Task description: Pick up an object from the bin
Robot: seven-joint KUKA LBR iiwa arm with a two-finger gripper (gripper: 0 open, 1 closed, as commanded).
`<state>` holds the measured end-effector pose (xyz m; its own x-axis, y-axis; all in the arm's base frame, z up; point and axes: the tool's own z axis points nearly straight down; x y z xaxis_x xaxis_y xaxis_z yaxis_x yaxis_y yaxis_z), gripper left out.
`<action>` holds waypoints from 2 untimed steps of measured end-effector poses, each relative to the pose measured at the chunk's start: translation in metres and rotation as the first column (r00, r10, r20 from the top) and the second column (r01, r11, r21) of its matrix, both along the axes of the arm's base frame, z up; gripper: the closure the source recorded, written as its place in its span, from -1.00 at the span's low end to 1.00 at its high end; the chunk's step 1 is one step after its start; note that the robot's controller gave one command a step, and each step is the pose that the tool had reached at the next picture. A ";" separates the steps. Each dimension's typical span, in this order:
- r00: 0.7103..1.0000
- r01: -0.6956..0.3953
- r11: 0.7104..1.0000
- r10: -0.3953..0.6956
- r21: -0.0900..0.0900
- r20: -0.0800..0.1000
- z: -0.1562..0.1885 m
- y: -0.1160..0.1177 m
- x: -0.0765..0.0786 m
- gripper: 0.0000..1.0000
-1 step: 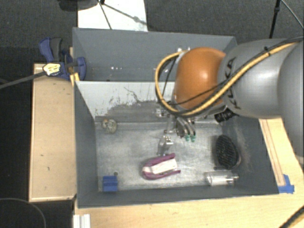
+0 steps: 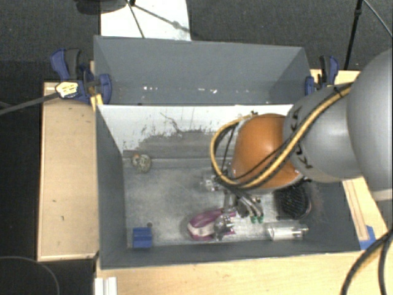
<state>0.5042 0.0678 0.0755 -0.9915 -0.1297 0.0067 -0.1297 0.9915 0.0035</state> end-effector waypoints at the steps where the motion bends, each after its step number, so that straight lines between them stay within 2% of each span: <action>1: 1.000 0.001 1.000 -0.001 -0.001 -0.001 0.002 0.000 0.001 1.00; 2: 1.000 -0.019 1.000 0.019 0.005 0.007 0.001 -0.013 0.021 1.00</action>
Offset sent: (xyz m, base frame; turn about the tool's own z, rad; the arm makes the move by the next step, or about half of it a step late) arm 0.0000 0.0000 0.0000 0.0000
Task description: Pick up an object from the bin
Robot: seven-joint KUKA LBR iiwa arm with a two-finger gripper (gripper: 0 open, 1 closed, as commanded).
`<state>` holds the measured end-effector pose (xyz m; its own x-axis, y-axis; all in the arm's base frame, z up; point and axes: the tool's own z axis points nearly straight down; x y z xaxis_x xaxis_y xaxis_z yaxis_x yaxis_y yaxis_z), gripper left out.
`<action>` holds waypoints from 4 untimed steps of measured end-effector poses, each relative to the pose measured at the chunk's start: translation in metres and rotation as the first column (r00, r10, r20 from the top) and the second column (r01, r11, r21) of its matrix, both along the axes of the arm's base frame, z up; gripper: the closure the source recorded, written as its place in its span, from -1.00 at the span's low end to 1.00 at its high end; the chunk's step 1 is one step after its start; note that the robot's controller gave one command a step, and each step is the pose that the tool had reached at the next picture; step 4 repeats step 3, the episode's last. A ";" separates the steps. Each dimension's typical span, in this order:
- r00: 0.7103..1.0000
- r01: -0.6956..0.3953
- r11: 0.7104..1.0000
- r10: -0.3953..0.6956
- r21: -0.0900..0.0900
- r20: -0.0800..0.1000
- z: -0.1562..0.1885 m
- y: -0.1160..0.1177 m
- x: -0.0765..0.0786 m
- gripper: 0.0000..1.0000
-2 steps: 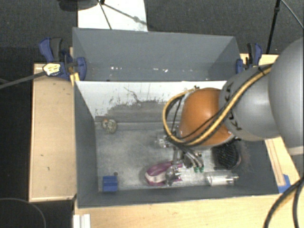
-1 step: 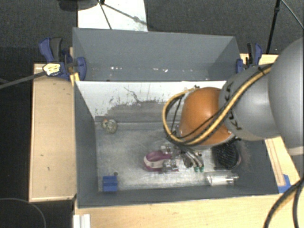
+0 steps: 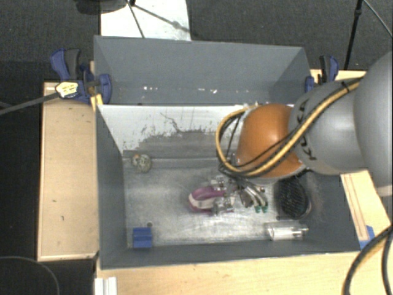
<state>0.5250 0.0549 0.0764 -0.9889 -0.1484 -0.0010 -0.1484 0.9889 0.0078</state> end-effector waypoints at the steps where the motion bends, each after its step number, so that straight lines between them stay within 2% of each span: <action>1: 0.985 -0.171 0.985 0.171 -0.002 0.016 0.000 -0.013 0.002 1.00; 2: 0.977 -0.212 0.977 0.212 -0.009 0.010 0.142 -0.023 0.008 1.00; 3: 0.935 -0.355 0.935 0.355 -0.009 0.005 0.159 -0.056 -0.010 1.00; 4: 0.935 -0.355 0.935 0.355 -0.009 0.005 0.159 -0.056 -0.010 1.00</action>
Offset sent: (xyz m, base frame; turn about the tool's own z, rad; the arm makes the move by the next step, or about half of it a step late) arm -0.0034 -0.0178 -0.0064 -0.1713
